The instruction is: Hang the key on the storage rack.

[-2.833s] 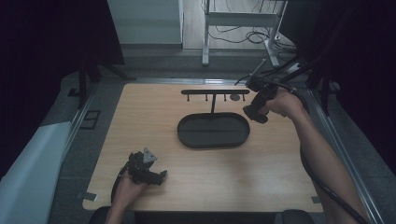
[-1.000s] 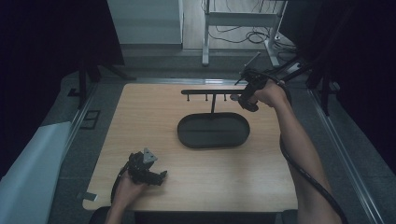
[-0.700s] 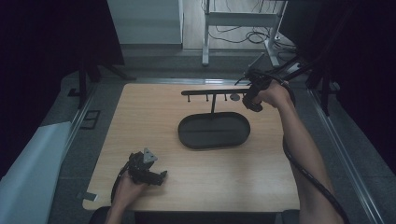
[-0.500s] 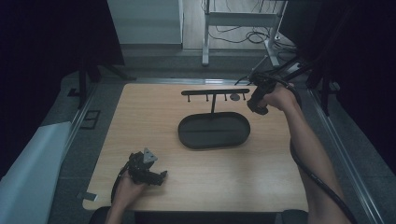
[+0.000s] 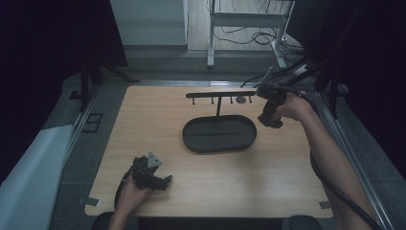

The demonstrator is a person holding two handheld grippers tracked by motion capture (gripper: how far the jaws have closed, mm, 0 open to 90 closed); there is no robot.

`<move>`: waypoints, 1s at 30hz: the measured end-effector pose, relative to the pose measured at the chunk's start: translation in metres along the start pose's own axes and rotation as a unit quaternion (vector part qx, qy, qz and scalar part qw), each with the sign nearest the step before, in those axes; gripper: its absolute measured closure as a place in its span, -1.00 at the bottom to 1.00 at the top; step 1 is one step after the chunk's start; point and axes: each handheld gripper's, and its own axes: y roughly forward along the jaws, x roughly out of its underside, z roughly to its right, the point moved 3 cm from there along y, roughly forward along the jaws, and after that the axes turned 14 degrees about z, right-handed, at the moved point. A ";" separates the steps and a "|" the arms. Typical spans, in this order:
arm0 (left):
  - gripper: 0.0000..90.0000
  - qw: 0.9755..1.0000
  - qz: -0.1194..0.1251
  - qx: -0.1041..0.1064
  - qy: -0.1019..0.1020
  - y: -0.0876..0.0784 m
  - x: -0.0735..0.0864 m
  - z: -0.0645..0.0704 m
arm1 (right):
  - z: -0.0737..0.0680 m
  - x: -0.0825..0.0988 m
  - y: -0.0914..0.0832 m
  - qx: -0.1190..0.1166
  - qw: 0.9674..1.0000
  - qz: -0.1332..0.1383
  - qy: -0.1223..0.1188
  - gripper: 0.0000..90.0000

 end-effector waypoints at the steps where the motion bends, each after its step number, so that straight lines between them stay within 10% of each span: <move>1: -1.00 1.000 0.000 0.000 0.000 0.000 0.000 0.000 | -0.001 0.000 0.000 0.008 1.000 -0.002 -0.002 0.09; 30: -1.00 1.000 0.001 0.004 0.001 0.001 0.000 0.001 | -0.010 0.005 -0.019 -0.038 0.999 -0.021 -0.004 0.09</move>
